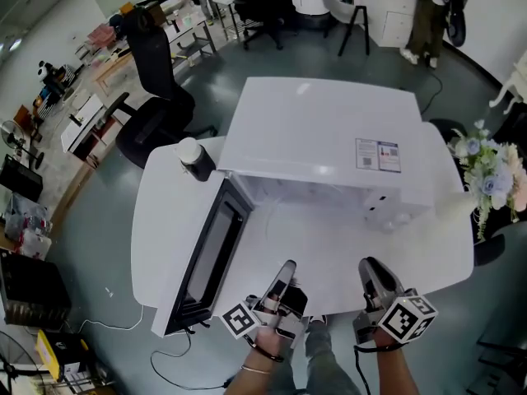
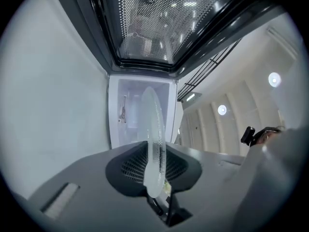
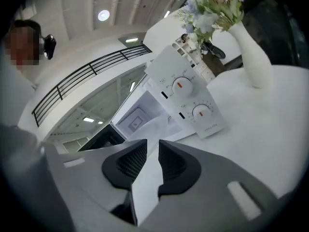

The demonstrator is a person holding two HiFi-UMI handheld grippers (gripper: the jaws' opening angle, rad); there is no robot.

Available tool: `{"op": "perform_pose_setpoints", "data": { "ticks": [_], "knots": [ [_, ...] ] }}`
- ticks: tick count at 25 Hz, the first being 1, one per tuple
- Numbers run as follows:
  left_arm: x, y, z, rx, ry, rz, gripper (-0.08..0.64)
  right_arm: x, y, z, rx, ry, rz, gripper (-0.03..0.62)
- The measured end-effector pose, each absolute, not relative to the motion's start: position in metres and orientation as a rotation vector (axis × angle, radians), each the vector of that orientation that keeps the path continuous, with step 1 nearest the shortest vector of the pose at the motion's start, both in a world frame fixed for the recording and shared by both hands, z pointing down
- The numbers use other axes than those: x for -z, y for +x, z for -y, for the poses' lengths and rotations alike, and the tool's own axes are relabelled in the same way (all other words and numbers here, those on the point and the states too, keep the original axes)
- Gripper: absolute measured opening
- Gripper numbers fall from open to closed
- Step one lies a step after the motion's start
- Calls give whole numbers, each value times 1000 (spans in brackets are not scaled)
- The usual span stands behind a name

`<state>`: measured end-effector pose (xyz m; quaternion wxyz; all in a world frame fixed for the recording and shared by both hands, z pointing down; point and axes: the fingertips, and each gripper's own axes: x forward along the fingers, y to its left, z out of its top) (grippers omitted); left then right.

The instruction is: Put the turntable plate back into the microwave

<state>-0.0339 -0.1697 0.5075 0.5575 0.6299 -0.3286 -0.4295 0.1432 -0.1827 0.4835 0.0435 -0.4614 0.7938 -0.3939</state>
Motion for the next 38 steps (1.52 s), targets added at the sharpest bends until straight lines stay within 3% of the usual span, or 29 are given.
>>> {"op": "perform_pose_setpoints", "data": {
  "ticks": [8,10,38],
  "knots": [
    [-508,-36,169,1017,1487,788,51,-481,159,177,882,-1759,-2526,66],
    [-508,-36,170,1020,1487,791,51,-484,161,176,856,-1817,-2530,30],
    [-530,-42,222,1047,1477,868,54,-535,166,186,833,-1982,-2538,9]
  ]
}}
